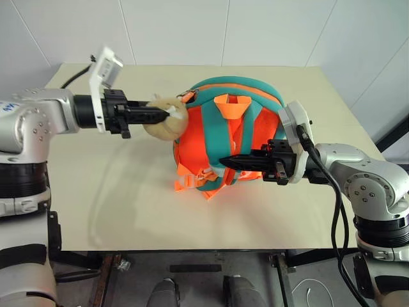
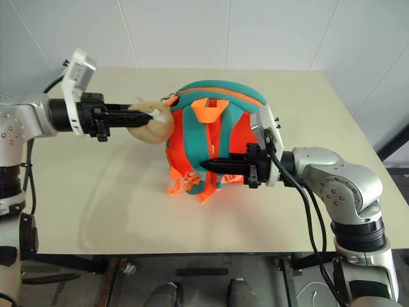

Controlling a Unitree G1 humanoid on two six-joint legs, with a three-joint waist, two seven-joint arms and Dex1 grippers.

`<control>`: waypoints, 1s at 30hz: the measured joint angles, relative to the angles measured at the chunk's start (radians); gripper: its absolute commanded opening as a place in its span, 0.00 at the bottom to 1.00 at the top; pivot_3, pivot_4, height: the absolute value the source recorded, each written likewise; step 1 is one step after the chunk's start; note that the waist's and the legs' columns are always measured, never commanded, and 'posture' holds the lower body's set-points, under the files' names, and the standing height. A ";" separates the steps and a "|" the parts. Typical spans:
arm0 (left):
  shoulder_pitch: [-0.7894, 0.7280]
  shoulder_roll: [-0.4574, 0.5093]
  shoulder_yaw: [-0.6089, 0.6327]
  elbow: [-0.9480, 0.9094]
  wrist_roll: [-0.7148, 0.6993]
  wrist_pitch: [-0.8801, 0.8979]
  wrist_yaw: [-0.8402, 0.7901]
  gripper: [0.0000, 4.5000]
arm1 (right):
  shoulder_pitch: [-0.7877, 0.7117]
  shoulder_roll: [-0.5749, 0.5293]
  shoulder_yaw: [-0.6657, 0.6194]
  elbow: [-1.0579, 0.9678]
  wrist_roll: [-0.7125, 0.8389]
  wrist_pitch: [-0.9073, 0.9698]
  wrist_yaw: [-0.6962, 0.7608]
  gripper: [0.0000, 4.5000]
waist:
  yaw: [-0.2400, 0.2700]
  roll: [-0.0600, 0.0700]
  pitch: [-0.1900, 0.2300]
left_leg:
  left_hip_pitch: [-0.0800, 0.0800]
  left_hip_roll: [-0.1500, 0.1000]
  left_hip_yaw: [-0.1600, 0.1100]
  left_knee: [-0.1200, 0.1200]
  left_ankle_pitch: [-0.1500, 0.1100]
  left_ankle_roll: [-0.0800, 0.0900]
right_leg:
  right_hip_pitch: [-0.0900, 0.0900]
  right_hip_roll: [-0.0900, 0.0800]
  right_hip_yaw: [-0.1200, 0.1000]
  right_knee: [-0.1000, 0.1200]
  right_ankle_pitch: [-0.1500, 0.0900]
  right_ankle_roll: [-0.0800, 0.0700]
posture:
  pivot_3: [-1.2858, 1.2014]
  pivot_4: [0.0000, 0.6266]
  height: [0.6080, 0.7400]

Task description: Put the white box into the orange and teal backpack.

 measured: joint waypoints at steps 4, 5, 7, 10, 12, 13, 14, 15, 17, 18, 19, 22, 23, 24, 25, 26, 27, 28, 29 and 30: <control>-0.013 0.039 -0.053 0.139 0.058 -0.052 -0.045 0.14 | 0.023 0.002 -0.010 -0.022 0.027 0.003 -0.019 0.00 | 0.002 0.000 0.000 | 0.000 0.000 0.000 0.000 0.000 0.000 | 0.000 0.000 0.000 0.000 0.000 0.000 | 0.52 0.24 1.00; -0.021 0.039 -0.073 0.174 0.070 -0.066 -0.063 0.14 | 0.027 0.005 -0.010 -0.028 0.036 0.006 -0.029 0.00 | 0.002 0.000 0.000 | 0.000 0.000 0.000 0.000 0.000 0.000 | 0.000 0.000 0.000 0.000 0.000 0.000 | 0.52 0.24 1.00; -0.038 0.041 -0.105 0.236 0.097 -0.098 -0.101 0.14 | 0.031 0.010 -0.011 -0.044 0.048 0.015 -0.043 0.00 | 0.002 0.000 0.000 | 0.000 0.000 0.000 0.000 0.000 0.000 | 0.000 0.000 0.000 0.000 0.000 0.000 | 0.52 0.24 1.00; -0.063 0.043 -0.171 0.323 0.152 -0.157 -0.165 0.14 | 0.040 0.012 -0.012 -0.051 0.066 0.019 -0.064 0.00 | 0.000 0.000 0.000 | 0.000 0.000 0.001 0.000 0.000 0.000 | 0.000 0.000 0.000 0.000 0.000 0.000 | 0.52 0.24 1.00; -0.064 0.041 -0.218 0.366 0.192 -0.194 -0.200 0.14 | 0.044 0.012 -0.013 -0.053 0.076 0.020 -0.074 0.00 | 0.000 0.000 0.000 | 0.000 0.000 0.001 -0.001 0.000 0.000 | -0.001 0.000 0.000 0.000 0.000 0.000 | 0.52 0.24 1.00; -0.064 0.037 -0.241 0.387 0.215 -0.213 -0.215 0.14 | 0.044 0.012 -0.013 -0.055 0.079 0.020 -0.077 0.00 | 0.000 0.000 0.000 | 0.000 0.000 0.001 -0.001 0.000 0.000 | -0.001 0.001 0.000 0.000 0.000 0.000 | 0.52 0.24 1.00; -0.064 0.033 -0.258 0.405 0.235 -0.231 -0.227 0.14 | 0.045 0.012 -0.013 -0.059 0.081 0.020 -0.080 0.00 | 0.000 0.000 0.000 | 0.000 0.000 0.001 -0.001 0.000 0.000 | -0.001 0.001 0.000 0.000 0.000 0.000 | 0.52 0.24 1.00; -0.064 0.026 -0.280 0.419 0.257 -0.250 -0.238 0.14 | 0.045 0.012 -0.013 -0.061 0.082 0.020 -0.084 0.00 | 0.001 0.000 0.000 | 0.000 0.000 0.001 -0.001 0.000 0.000 | -0.001 0.001 0.000 -0.001 0.000 0.000 | 0.52 0.24 1.00; -0.064 -0.007 -0.327 0.457 0.312 -0.305 -0.257 0.14 | 0.046 0.013 -0.013 -0.063 0.085 0.020 -0.094 0.00 | 0.003 0.000 0.000 | 0.000 0.000 0.001 0.000 0.000 0.000 | 0.000 0.001 0.000 -0.001 0.000 0.000 | 0.52 0.24 1.00; -0.064 -0.027 -0.352 0.480 0.333 -0.328 -0.261 0.14 | 0.046 0.014 -0.013 -0.065 0.087 0.020 -0.097 0.00 | 0.004 0.000 0.000 | -0.001 0.000 0.001 0.000 0.000 0.000 | 0.000 0.001 0.000 0.000 0.000 0.000 | 0.52 0.24 1.00; -0.063 -0.046 -0.367 0.503 0.356 -0.349 -0.262 0.14 | 0.048 0.015 -0.013 -0.068 0.090 0.020 -0.099 0.00 | 0.004 0.000 0.000 | -0.001 0.000 0.001 0.000 0.000 0.000 | 0.000 0.001 0.000 0.000 0.000 0.000 | 0.52 0.24 1.00; -0.067 -0.094 -0.397 0.558 0.408 -0.412 -0.260 0.14 | 0.057 0.015 -0.013 -0.079 0.095 0.022 -0.109 0.00 | 0.001 0.000 0.000 | 0.000 0.000 0.001 0.000 0.000 0.000 | 0.000 0.001 0.000 0.000 0.000 0.000 | 0.52 0.24 1.00; -0.067 -0.110 -0.403 0.571 0.427 -0.437 -0.256 0.14 | 0.060 0.015 -0.013 -0.079 0.098 0.023 -0.113 0.00 | 0.001 0.000 0.000 | 0.000 0.001 0.001 0.000 0.000 0.000 | -0.001 0.001 0.000 0.000 0.000 0.000 | 0.52 0.24 1.00; -0.067 -0.124 -0.403 0.586 0.436 -0.455 -0.253 0.14 | 0.063 0.015 -0.013 -0.080 0.099 0.024 -0.116 0.00 | 0.001 0.000 0.000 | 0.000 0.001 0.001 0.000 0.000 0.000 | 0.000 0.001 0.000 0.000 0.000 0.000 | 0.52 0.24 1.00; -0.065 -0.134 -0.400 0.596 0.443 -0.467 -0.253 0.14 | 0.064 0.015 -0.013 -0.081 0.099 0.025 -0.119 0.00 | 0.001 0.000 0.000 | 0.000 0.001 0.001 0.000 0.000 0.000 | -0.001 0.001 0.000 0.000 0.000 0.000 | 0.52 0.24 1.00; -0.061 -0.141 -0.391 0.597 0.446 -0.476 -0.251 0.14 | 0.066 0.013 -0.013 -0.083 0.099 0.026 -0.122 0.00 | 0.001 0.000 0.000 | 0.000 0.001 0.001 0.000 0.000 0.000 | 0.000 0.001 0.000 0.000 0.000 0.000 | 0.52 0.24 1.00; -0.055 -0.143 -0.377 0.594 0.445 -0.480 -0.249 0.14 | 0.067 0.009 -0.013 -0.085 0.099 0.030 -0.126 0.00 | 0.001 0.000 0.000 | 0.000 0.001 0.001 0.000 0.000 0.000 | 0.000 0.001 0.000 0.000 0.000 0.000 | 0.52 0.24 1.00; -0.043 -0.144 -0.351 0.588 0.440 -0.477 -0.247 0.14 | 0.067 0.000 -0.013 -0.086 0.099 0.036 -0.134 0.00 | 0.001 0.000 0.000 | 0.000 0.001 0.001 0.000 0.000 0.000 | 0.000 0.000 0.000 0.000 0.000 0.000 | 0.52 0.24 1.00; -0.027 -0.144 -0.329 0.578 0.430 -0.472 -0.247 0.14 | 0.068 -0.012 -0.013 -0.087 0.098 0.039 -0.142 0.00 | 0.002 0.000 0.000 | 0.000 0.001 0.001 0.000 0.000 0.000 | 0.000 0.000 0.000 0.000 0.000 0.000 | 0.52 0.24 1.00; -0.009 -0.144 -0.308 0.558 0.421 -0.464 -0.249 0.14 | 0.068 -0.023 -0.015 -0.087 0.097 0.040 -0.147 0.00 | 0.002 0.000 0.000 | 0.000 0.001 0.001 0.001 0.000 0.000 | 0.000 0.000 0.000 0.000 0.000 0.000 | 0.52 0.24 1.00</control>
